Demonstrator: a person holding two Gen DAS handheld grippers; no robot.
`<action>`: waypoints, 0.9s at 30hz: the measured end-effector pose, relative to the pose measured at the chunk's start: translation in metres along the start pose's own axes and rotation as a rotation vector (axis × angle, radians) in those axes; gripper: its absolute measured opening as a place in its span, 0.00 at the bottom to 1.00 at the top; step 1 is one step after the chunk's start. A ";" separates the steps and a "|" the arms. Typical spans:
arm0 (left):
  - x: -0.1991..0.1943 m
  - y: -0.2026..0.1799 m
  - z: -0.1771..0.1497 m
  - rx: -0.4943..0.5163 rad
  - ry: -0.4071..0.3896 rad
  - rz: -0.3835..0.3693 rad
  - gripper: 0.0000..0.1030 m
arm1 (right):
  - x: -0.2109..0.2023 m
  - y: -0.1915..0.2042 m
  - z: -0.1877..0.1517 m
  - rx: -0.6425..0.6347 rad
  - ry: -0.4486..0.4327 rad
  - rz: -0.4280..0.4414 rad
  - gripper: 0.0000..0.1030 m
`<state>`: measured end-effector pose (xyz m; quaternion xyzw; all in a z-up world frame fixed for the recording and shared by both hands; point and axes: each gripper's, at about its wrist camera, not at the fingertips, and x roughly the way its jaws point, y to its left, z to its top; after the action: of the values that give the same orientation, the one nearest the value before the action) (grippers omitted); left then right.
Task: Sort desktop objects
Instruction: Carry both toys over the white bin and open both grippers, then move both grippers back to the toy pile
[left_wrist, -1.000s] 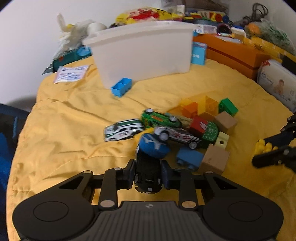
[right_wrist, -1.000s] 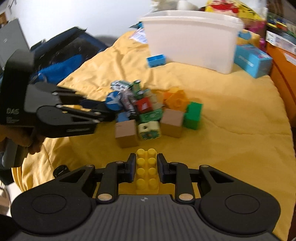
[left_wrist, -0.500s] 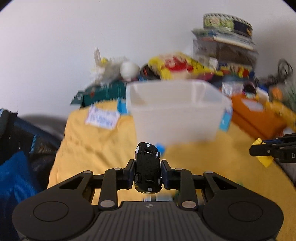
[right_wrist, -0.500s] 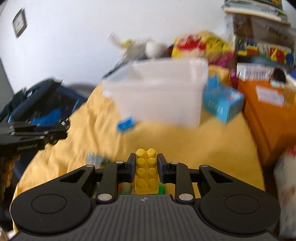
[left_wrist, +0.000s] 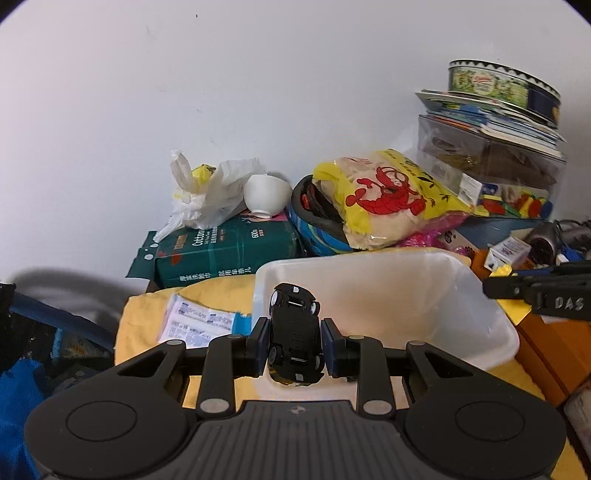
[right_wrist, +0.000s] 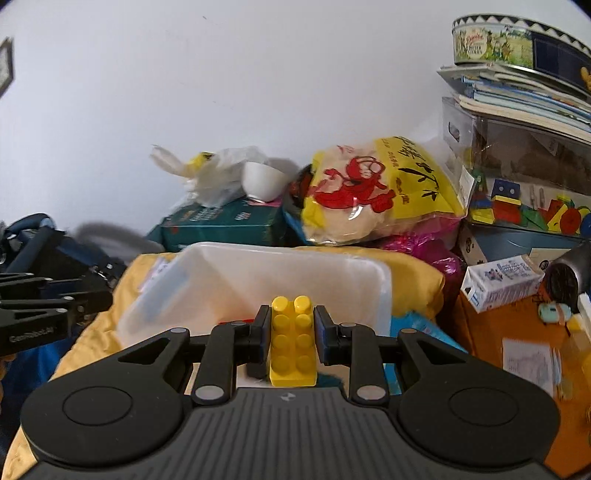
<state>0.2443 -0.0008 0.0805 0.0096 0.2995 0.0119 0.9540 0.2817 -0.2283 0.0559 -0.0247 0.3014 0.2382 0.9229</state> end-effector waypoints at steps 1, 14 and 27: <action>0.004 -0.001 0.003 0.001 0.003 0.003 0.32 | 0.005 -0.001 0.003 -0.003 0.006 -0.007 0.26; 0.009 0.003 -0.013 -0.003 -0.008 0.034 0.77 | 0.027 -0.018 -0.001 0.017 0.028 -0.048 0.65; -0.124 -0.013 -0.173 0.031 0.036 -0.051 0.77 | -0.074 0.008 -0.133 0.011 0.012 -0.011 0.72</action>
<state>0.0440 -0.0156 0.0095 0.0165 0.3167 -0.0169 0.9482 0.1531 -0.2777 -0.0100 -0.0226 0.3082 0.2315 0.9225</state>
